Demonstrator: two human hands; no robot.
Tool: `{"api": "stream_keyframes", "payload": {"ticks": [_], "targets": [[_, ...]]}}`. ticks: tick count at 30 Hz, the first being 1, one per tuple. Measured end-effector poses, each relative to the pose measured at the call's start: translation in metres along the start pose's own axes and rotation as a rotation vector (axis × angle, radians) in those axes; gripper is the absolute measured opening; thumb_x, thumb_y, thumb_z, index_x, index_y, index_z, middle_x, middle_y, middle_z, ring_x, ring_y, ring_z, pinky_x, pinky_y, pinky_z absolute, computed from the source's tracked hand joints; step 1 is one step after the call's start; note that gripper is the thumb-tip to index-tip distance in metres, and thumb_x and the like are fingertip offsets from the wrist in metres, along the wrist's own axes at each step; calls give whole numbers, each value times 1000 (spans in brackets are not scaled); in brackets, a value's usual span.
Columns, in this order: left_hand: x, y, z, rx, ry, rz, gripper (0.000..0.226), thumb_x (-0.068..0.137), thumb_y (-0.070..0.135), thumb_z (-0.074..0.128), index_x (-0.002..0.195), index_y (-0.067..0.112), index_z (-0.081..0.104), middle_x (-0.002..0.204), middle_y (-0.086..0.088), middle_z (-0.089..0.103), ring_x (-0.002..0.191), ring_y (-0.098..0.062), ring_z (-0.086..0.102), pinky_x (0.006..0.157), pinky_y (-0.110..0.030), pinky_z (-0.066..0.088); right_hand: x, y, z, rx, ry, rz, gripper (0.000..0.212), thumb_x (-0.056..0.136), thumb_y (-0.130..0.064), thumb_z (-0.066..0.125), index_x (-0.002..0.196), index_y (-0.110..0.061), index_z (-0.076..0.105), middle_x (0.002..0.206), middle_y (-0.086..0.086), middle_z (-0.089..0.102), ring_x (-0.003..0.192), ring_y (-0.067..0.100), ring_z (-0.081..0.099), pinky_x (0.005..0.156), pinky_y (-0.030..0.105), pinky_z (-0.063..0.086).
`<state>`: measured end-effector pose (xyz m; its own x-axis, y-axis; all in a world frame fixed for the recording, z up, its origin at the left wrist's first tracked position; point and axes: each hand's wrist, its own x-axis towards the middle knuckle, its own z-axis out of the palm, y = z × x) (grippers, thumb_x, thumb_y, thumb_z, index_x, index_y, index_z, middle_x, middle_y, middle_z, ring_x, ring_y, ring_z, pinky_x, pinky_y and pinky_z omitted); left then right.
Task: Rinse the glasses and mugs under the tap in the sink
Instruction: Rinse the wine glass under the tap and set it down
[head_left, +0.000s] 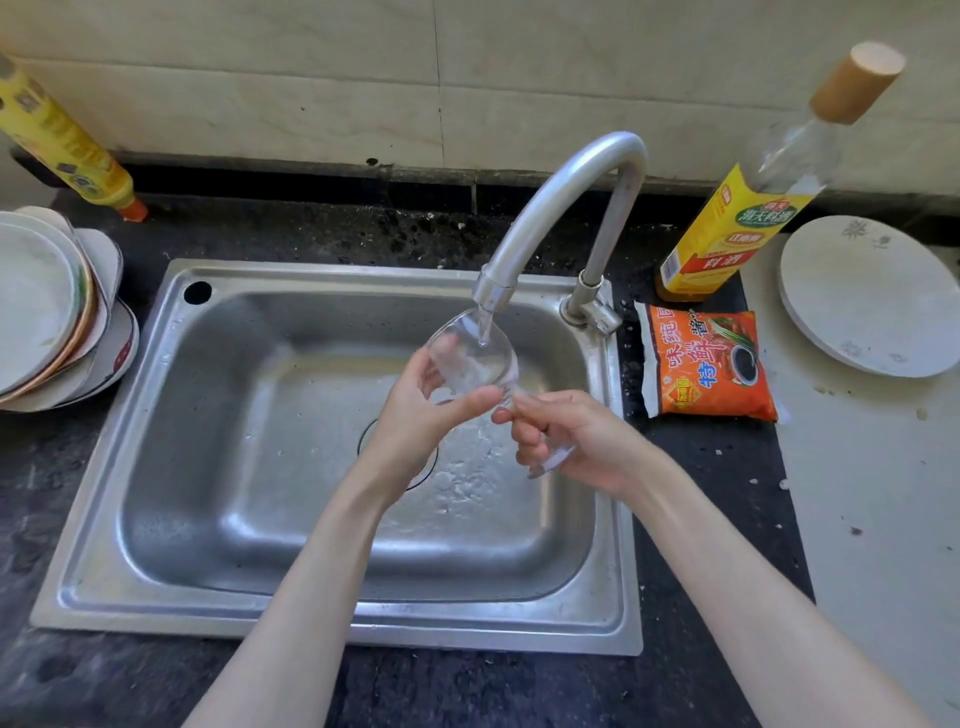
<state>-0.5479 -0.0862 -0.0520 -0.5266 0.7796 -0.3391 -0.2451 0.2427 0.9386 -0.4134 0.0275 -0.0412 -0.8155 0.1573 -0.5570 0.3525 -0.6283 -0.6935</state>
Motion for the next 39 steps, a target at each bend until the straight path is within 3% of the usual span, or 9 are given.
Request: {"api": "stream_keyframes", "payload": {"ticks": [3,7,12,17,22,30,33,37,39], "targets": [[-1,5,-9,105,-15,117,69,57,30,80,120,31,53,131,14,50,124,-3,46,95,-21,43,-4,-11,-7,-15,-37,41,27,82,-25,53,88,-1,63,51,-4,48,44,8,44,50,19,40],[3,16,-14,365,3,215,32,53,15,87,63,22,58,108,18,54,121,-1,45,97,-10,30,-6,-16,-10,-108,-6,50,27,83,-24,56,91,0,65,55,-1,56,45,8,48,47,18,42],[-1,10,-13,339,182,149,27,58,18,84,52,19,58,108,13,55,109,7,48,95,-15,32,-6,-22,-10,-50,151,-126,25,84,-26,62,99,-7,67,89,0,64,68,10,55,55,18,45],[-5,8,-8,53,194,-24,18,70,26,71,62,15,60,69,14,64,71,4,57,72,-20,39,-7,-18,-7,145,168,-258,33,76,-14,67,108,-11,57,100,7,56,73,13,58,61,21,48],[-17,3,-17,103,-271,-81,23,81,4,61,102,12,68,101,12,71,98,4,62,77,-7,42,-9,-35,-6,441,328,-135,31,76,-31,65,93,-8,53,81,7,57,58,9,59,48,12,48],[-14,-6,-8,-195,108,-62,18,70,26,62,81,11,62,79,3,74,81,-12,70,71,-23,43,2,-18,-2,453,166,-258,59,53,-36,85,99,-13,56,91,4,71,75,11,65,60,18,51],[-17,-1,-6,-131,114,5,19,74,28,60,82,11,63,83,4,74,77,-14,70,67,-23,40,6,-16,0,508,195,-290,67,42,-35,91,95,-11,58,88,5,72,77,12,66,69,19,54],[-18,-1,-12,110,-48,78,16,81,20,62,95,24,71,98,16,71,101,2,61,83,-14,44,10,-21,6,705,332,-187,31,75,-27,71,98,-12,57,91,11,62,68,13,63,64,18,56],[-16,-3,-16,341,-97,169,18,79,19,67,93,30,70,106,20,66,114,7,51,96,-11,37,12,-18,6,789,359,-114,43,76,-26,69,113,-11,53,86,14,63,65,14,61,59,18,55]]}}
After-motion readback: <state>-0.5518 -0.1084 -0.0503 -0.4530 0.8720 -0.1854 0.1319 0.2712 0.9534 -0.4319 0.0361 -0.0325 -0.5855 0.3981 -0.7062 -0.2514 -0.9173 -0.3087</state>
